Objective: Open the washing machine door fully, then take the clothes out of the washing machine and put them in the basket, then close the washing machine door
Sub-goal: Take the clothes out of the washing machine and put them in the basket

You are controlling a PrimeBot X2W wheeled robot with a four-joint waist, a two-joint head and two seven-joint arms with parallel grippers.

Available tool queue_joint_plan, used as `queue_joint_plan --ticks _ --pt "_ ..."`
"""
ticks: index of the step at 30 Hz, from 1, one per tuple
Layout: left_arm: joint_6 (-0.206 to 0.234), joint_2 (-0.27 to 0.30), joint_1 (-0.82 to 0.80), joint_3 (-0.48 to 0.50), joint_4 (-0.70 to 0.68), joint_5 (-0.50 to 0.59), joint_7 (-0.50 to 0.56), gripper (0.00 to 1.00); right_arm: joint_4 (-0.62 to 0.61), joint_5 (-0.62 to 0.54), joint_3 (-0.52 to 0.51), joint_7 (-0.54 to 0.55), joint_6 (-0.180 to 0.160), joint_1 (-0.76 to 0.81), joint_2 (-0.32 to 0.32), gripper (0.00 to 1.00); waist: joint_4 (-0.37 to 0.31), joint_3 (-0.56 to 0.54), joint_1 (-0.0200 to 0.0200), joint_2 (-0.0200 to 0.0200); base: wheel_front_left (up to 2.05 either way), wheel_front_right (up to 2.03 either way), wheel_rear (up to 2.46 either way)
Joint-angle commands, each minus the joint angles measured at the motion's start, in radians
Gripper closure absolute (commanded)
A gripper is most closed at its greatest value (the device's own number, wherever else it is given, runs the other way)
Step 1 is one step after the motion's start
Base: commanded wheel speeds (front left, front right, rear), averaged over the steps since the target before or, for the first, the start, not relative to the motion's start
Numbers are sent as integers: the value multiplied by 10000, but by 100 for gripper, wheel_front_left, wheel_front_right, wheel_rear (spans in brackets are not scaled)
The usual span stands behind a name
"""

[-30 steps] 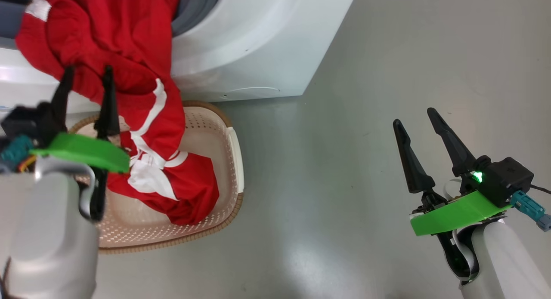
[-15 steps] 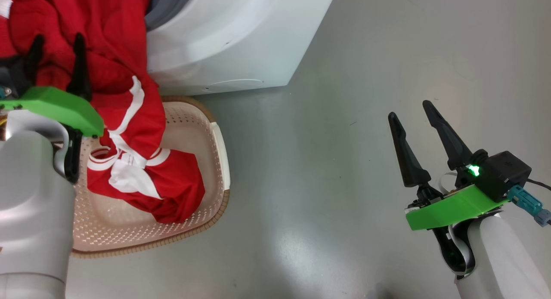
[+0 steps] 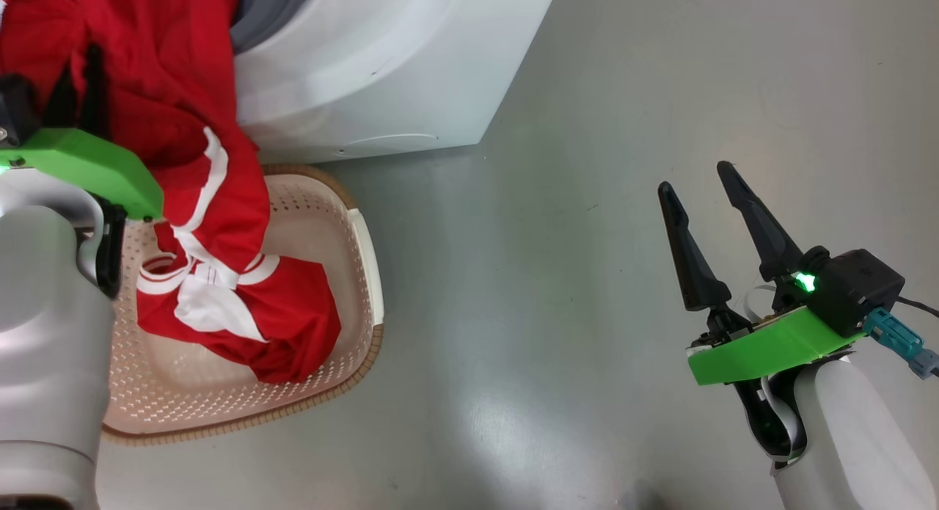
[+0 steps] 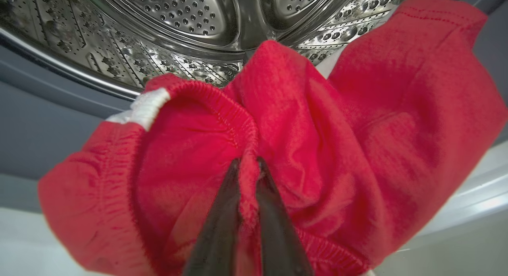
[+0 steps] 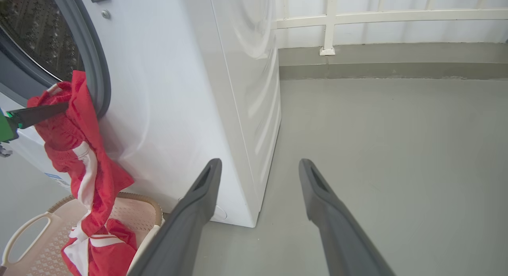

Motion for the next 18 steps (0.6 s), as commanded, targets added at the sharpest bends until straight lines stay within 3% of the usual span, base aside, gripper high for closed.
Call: queue_joint_plan --ticks 1,8,18 --pt "-30 418 -51 102 -84 -25 -47 100 -198 -25 190 -48 16 94 34 0 13 -8 0 -1 0 0 0" --pt "-30 267 234 79 -646 -249 -47 100 -206 -54 117 -48 16 120 -6 0 201 -103 0 -1 0 0 0" --pt "-30 -109 2204 289 -2905 -514 -47 100 -199 -75 22 -48 16 304 -88 0 598 -448 0 -1 0 0 0"
